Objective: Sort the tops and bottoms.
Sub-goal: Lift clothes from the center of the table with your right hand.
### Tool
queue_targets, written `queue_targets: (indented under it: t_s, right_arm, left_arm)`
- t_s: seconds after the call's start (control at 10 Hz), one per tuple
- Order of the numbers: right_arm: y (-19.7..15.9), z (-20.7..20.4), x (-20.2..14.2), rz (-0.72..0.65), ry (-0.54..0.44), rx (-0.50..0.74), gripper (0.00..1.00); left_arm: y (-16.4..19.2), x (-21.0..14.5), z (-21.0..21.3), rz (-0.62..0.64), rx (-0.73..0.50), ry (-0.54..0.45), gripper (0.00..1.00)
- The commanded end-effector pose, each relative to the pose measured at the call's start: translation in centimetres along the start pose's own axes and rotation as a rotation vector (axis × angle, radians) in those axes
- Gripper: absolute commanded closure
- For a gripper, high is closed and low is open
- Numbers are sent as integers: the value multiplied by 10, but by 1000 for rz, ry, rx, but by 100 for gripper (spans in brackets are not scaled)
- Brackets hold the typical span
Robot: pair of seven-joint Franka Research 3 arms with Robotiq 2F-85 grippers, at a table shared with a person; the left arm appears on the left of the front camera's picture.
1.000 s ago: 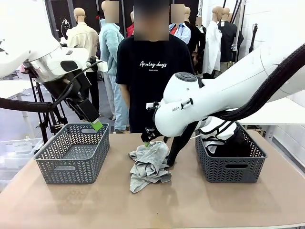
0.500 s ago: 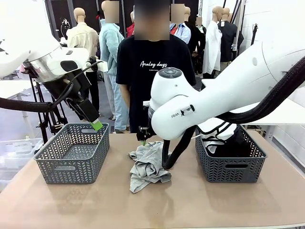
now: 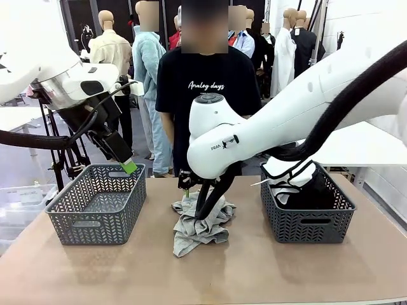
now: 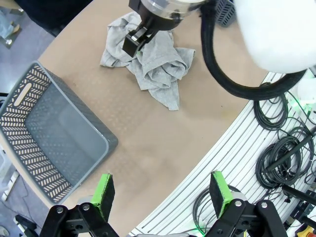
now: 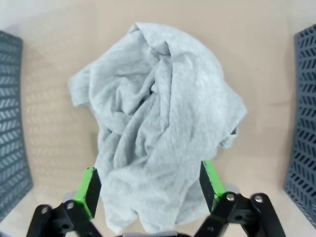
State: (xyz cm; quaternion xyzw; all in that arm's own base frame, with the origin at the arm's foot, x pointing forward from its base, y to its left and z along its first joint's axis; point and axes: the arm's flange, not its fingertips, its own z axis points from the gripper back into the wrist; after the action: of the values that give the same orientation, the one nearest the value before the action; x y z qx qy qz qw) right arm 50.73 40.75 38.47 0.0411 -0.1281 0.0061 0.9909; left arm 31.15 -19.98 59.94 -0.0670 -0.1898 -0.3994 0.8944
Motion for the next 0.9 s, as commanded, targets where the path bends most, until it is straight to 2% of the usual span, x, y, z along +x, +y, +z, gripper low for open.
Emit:
queue_targets:
  t_s: [0.0, 0.6, 0.8]
  right_arm:
    - [11, -17, 10, -28, 5, -50, 0]
    - [11, -67, 4, 25, 104, -150, 0]
    - [9, -68, 6, 36, 109, -156, 37]
  left_arm:
    - [1, 0, 0, 1, 2, -4, 0]
    - [1, 0, 0, 1, 2, -4, 0]
    - [1, 0, 0, 1, 2, -4, 0]
